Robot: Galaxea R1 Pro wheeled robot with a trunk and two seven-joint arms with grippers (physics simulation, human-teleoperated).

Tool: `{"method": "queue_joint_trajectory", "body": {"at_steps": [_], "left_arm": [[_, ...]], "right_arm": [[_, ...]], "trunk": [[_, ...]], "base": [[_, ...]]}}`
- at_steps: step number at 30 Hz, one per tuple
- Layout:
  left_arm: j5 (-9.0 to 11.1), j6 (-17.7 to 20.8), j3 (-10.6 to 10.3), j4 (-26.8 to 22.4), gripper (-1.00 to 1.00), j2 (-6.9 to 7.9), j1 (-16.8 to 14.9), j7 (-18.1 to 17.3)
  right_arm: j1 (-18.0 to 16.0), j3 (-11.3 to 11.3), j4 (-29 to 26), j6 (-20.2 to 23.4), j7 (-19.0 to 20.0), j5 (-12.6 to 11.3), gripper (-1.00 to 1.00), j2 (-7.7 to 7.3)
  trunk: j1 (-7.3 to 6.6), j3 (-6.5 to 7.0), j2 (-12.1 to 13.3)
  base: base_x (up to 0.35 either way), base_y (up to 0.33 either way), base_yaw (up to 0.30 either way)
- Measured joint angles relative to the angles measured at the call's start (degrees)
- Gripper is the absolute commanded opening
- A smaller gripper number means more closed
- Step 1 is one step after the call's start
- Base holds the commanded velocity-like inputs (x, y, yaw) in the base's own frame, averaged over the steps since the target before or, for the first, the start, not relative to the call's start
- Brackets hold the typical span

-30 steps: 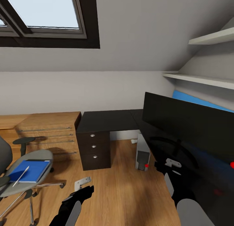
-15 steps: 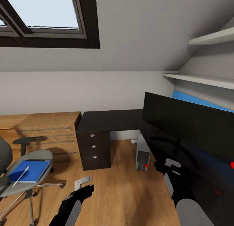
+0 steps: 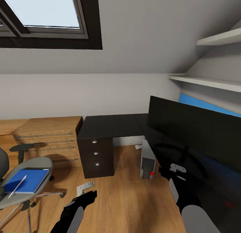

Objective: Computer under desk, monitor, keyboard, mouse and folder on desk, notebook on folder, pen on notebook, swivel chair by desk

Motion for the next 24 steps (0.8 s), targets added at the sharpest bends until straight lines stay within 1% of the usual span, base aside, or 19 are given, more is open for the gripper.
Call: {"method": "queue_joint_trajectory", "body": {"at_steps": [12, 16, 24], "left_arm": [[0.0, 0.1, 0.1, 0.1, 1.0, 0.0, 0.0, 0.0], [0.0, 0.1, 0.0, 0.1, 1.0, 0.0, 0.0, 0.0], [0.0, 0.1, 0.0, 0.1, 1.0, 0.0, 0.0, 0.0]], "right_arm": [[0.0, -0.1, 0.0, 0.0, -0.1, -0.1, 1.0, -0.02], [0.0, 0.0, 0.0, 0.0, -0.1, -0.1, 1.0, 0.01], [0.0, 0.0, 0.0, 0.0, -0.2, 0.0, 1.0, 0.01]], "trunk": [[0.0, 0.0, 0.0], [0.03, 0.0, 0.0], [0.03, 0.0, 0.0]], "base": [[0.322, 0.0, 0.0], [0.087, 0.0, 0.0], [0.015, 0.0, 0.0]]}}
